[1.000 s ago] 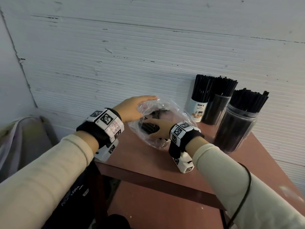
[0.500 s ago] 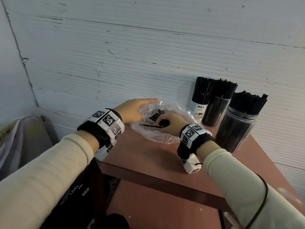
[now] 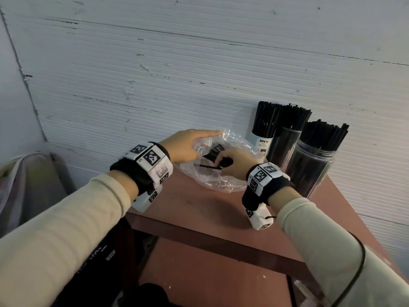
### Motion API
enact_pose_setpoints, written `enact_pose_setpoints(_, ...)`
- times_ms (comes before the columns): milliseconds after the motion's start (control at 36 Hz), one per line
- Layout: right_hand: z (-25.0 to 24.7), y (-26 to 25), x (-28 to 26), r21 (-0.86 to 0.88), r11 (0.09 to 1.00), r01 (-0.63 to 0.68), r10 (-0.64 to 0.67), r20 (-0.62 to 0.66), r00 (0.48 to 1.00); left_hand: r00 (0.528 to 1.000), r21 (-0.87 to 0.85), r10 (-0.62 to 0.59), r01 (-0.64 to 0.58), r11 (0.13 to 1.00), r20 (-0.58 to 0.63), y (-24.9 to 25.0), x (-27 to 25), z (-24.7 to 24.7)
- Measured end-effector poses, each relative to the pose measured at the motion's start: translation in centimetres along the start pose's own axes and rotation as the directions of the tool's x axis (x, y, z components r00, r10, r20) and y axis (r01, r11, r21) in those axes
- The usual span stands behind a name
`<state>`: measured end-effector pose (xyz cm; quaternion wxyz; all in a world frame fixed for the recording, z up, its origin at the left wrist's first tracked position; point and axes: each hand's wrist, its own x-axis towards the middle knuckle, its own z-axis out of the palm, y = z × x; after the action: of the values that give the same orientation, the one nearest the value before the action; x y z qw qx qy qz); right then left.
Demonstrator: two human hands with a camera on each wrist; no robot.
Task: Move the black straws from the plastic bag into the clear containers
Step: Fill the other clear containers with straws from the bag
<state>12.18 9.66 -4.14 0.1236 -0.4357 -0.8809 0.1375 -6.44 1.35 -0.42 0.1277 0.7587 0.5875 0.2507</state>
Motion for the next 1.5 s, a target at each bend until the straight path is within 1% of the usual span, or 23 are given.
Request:
enact_pose_setpoints(111, 0.7, -0.4, 0.3, -0.119, 0.993, 0.001, 0.006, 0.062, 0.998, 0.997, -0.026, 0.044, -0.042, 0.999, 0.065, 0.5, -0.2, 0.0)
enact_pose_setpoints(194, 1.4, -0.8, 0.5, -0.188, 0.982, 0.009, 0.017, 0.139, 0.990, 0.996, -0.006, 0.047, -0.047, 0.999, 0.076, 1.1, -0.5, -0.4)
enact_pose_setpoints(222, 1.6, -0.6, 0.8, -0.215, 0.976, 0.016, 0.018, 0.151, 0.988, 0.996, -0.003, 0.038, -0.038, 0.999, 0.079, 1.2, -0.6, -0.5)
enact_pose_setpoints(278, 1.5, -0.7, 0.9, -0.234, 0.972, 0.010, 0.021, 0.132, 0.991, 0.996, 0.009, 0.017, -0.018, 1.000, 0.093, 1.1, -0.5, -0.7)
enact_pose_setpoints(417, 0.8, -0.8, 0.4, -0.067, 0.997, -0.026, 0.034, 0.123, 0.992, 0.996, 0.068, 0.002, -0.009, 0.998, 0.094, -0.4, 0.5, 0.0)
enact_pose_setpoints(611, -0.7, -0.6, -1.6, 0.041, 0.998, 0.039, -0.042, 0.067, 0.997, 0.996, 0.145, -0.042, 0.031, 0.989, 0.078, -0.6, 1.2, 0.7)
enact_pose_setpoints(750, -2.0, 0.1, -4.9, 0.096, 0.994, 0.043, -0.051, 0.075, 0.996, 0.999, 0.092, -0.012, 0.008, 0.996, 0.035, -0.5, 1.7, 1.3)
enact_pose_setpoints(805, -2.6, 0.6, -6.5, 0.137, 0.989, 0.046, -0.056, 0.067, 0.996, 0.999, 0.077, -0.029, 0.028, 0.997, 0.015, -0.5, 1.6, 1.7)
enact_pose_setpoints(861, -2.9, 1.2, -8.1, 0.188, 0.982, 0.025, -0.039, 0.072, 0.997, 0.998, 0.094, -0.055, 0.059, 0.994, -0.038, -0.2, 1.3, 2.1)
enact_pose_setpoints(889, -3.0, 1.5, -8.9, 0.200, 0.980, 0.014, -0.030, 0.079, 0.996, 0.996, 0.112, -0.035, 0.045, 0.993, -0.082, 0.1, 1.1, 2.3)
enact_pose_setpoints(944, -3.3, 2.1, -10.1, 0.195, 0.981, 0.016, -0.034, 0.091, 0.995, 0.981, 0.152, 0.070, -0.043, 0.987, -0.180, 1.3, 0.5, 2.8)
enact_pose_setpoints(972, -3.5, 2.4, -10.7, 0.190, 0.982, 0.016, -0.035, 0.096, 0.995, 0.970, 0.160, 0.137, -0.106, 0.981, -0.202, 2.1, 0.2, 3.0)
enact_pose_setpoints(1000, -3.6, 2.7, -11.2, 0.187, 0.982, 0.013, -0.032, 0.100, 0.994, 0.960, 0.163, 0.201, -0.171, 0.972, -0.194, 3.1, -0.1, 3.4)
enact_pose_setpoints(1055, -4.0, 2.9, -12.2, 0.174, 0.985, 0.012, -0.031, 0.105, 0.994, 0.947, 0.199, 0.306, -0.282, 0.938, -0.101, 4.9, -0.4, 4.4)
enact_pose_setpoints(1111, -4.5, 2.8, -13.2, 0.157, 0.987, 0.019, -0.038, 0.119, 0.992, 0.922, 0.270, 0.386, -0.382, 0.884, 0.043, 6.4, -0.2, 5.8)
enact_pose_setpoints(1167, -5.1, 2.7, -14.2, 0.163, 0.986, 0.034, -0.055, 0.123, 0.991, 0.903, 0.332, 0.398, -0.430, 0.840, 0.162, 7.4, 0.5, 7.3)
enact_pose_setpoints(1222, -5.8, 2.5, -15.0, 0.190, 0.980, 0.063, -0.083, 0.098, 0.992, 0.883, 0.349, 0.422, -0.470, 0.811, 0.207, 8.5, 1.2, 8.3)
enact_pose_setpoints(1278, -6.5, 2.3, -15.7, 0.223, 0.971, 0.087, -0.104, 0.066, 0.992, 0.855, 0.320, 0.492, -0.519, 0.793, 0.166, 9.4, 1.8, 9.3)
enact_pose_setpoints(1333, -7.1, 2.3, -16.2, 0.239, 0.967, 0.091, -0.104, 0.044, 0.994, 0.834, 0.274, 0.548, -0.543, 0.794, 0.064, 10.1, 2.1, 10.0)
enact_pose_setpoints(1389, -7.9, 2.5, -16.8, 0.234, 0.968, 0.094, -0.105, 0.035, 0.994, 0.843, 0.254, 0.537, -0.512, 0.821, -0.035, 10.9, 2.2, 10.2)
enact_pose_setpoints(1444, -8.8, 2.9, -17.3, 0.208, 0.972, 0.110, -0.113, 0.003, 0.994, 0.879, 0.233, 0.474, -0.450, 0.862, -0.055, 11.7, 2.5, 10.1)
enact_pose_setpoints(1500, -10.1, 3.1, -17.9, 0.170, 0.979, 0.116, -0.106, -0.069, 0.992, 0.919, 0.171, 0.388, -0.371, 0.912, -0.075, 12.4, 2.5, 9.9)
